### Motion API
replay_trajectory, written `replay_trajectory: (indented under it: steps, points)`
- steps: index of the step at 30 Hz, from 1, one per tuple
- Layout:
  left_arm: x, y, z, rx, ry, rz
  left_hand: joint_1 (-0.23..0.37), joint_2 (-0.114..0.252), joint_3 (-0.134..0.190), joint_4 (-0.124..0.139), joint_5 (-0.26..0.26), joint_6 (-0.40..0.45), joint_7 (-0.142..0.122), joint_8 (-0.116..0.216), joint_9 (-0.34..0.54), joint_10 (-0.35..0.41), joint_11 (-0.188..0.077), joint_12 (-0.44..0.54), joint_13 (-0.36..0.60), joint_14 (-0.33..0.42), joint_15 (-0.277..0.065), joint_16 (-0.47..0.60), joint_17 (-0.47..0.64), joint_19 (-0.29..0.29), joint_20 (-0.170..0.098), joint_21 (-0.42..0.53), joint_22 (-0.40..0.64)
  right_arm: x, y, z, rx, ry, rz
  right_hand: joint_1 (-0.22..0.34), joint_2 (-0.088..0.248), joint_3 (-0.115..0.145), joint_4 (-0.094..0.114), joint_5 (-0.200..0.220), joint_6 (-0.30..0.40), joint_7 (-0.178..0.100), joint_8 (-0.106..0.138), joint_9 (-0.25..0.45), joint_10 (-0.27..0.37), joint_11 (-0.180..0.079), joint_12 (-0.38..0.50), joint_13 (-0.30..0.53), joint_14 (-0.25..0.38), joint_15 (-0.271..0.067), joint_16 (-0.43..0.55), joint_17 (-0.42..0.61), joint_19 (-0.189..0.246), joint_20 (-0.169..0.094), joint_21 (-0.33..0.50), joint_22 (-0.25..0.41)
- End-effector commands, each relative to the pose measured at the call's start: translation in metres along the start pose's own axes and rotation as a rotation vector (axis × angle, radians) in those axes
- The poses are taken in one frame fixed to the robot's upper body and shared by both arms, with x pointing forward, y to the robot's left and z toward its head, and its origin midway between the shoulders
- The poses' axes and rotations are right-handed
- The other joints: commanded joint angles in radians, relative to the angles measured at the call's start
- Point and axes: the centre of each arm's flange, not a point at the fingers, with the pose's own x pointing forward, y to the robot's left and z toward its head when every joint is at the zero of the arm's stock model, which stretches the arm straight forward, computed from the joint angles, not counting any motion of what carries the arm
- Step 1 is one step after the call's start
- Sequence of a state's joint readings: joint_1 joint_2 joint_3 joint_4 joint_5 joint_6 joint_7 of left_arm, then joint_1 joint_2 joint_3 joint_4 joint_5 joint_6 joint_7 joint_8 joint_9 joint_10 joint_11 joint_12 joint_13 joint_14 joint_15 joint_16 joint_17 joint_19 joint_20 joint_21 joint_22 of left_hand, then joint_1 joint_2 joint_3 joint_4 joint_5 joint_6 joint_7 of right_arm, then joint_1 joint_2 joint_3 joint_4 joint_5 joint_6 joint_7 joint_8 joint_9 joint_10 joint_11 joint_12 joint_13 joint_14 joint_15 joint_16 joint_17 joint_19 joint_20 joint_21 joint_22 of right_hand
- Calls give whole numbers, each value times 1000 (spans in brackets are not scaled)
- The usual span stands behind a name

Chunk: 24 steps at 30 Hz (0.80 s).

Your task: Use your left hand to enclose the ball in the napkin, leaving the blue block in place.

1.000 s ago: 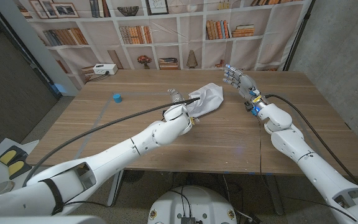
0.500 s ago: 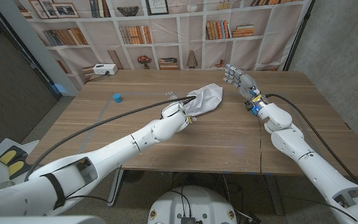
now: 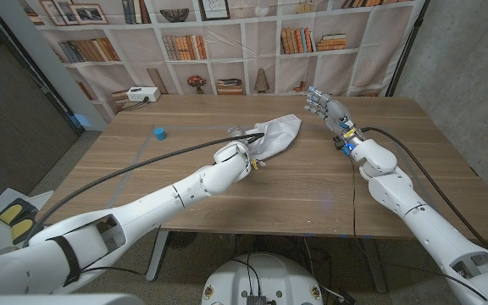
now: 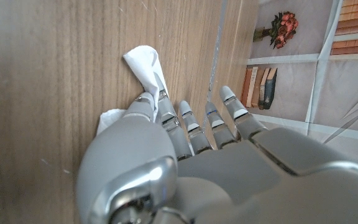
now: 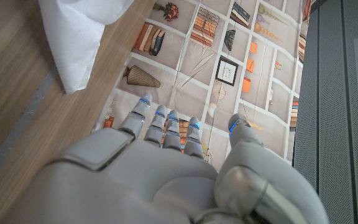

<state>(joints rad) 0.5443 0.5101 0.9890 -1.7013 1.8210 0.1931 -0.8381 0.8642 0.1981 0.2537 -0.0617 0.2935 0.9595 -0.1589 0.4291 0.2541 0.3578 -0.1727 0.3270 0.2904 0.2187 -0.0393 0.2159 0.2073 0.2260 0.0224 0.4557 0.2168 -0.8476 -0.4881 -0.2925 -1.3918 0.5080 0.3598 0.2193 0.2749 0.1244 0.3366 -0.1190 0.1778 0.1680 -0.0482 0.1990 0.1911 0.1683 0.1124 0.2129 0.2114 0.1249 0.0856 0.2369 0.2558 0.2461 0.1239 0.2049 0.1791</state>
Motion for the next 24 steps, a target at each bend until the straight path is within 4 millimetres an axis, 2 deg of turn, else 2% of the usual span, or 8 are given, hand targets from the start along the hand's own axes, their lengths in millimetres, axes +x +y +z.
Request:
replay_trajectory:
  steps: [1,4,6,8,11,19,24]
  points:
    - [-28,31,-34,59,152,188,8,6,29,26,21,-50,-6,7,29,-14,6,-10,11,-21,-97,2,9,-11,19,14,10,5,0,-2,17,-3,-5,0,2,-4,-1,2,10,-1,-2,1,0,-3,-2,2,6,1,3,0,4,-1,2,2]
    - [-38,40,-40,123,248,279,5,-1,33,41,36,-85,-20,11,49,-11,-10,-12,16,-27,-103,2,11,-15,12,19,13,6,0,-3,24,-1,-6,1,2,-4,-2,2,10,-1,-2,1,1,-4,-2,2,6,0,3,0,5,-1,2,2]
    - [-43,44,-46,137,280,322,2,-2,37,57,53,-105,-43,24,71,4,-31,-8,23,-26,-116,5,13,-13,-3,27,18,6,1,-4,25,-2,-6,1,2,-4,-2,2,10,0,-2,1,0,-3,-2,2,6,0,3,0,5,-1,2,2]
    - [-46,47,-51,140,300,351,1,-1,39,67,64,-116,-50,31,85,7,-34,-7,28,-26,-122,5,14,-13,-9,32,20,7,1,-4,26,0,-7,1,2,-4,-1,2,10,0,-2,1,1,-3,-2,2,6,1,3,0,5,-1,2,2]
    - [-48,50,-60,130,308,378,1,2,46,83,81,-125,-53,47,107,11,-35,-4,35,-24,-126,6,15,-16,-14,40,25,7,2,-4,26,0,-8,1,3,-4,-1,2,9,0,-2,1,1,-2,-2,2,5,0,3,0,5,-2,2,2]
    - [-49,54,-71,93,306,463,1,0,51,97,96,-129,-55,65,129,14,-37,-2,42,-19,-133,6,17,-15,-20,48,29,7,3,1,15,-18,2,1,3,-4,-2,2,9,-1,-2,1,1,-3,-2,2,6,0,3,0,5,-2,2,2]
    - [-47,58,-78,63,294,497,2,-3,53,103,104,-131,-55,75,141,19,-37,1,46,-12,-137,7,17,-11,-23,54,31,8,6,7,5,-46,15,4,0,-4,-5,2,11,3,-1,1,2,12,-2,2,9,-15,3,-2,19,-29,7,2]
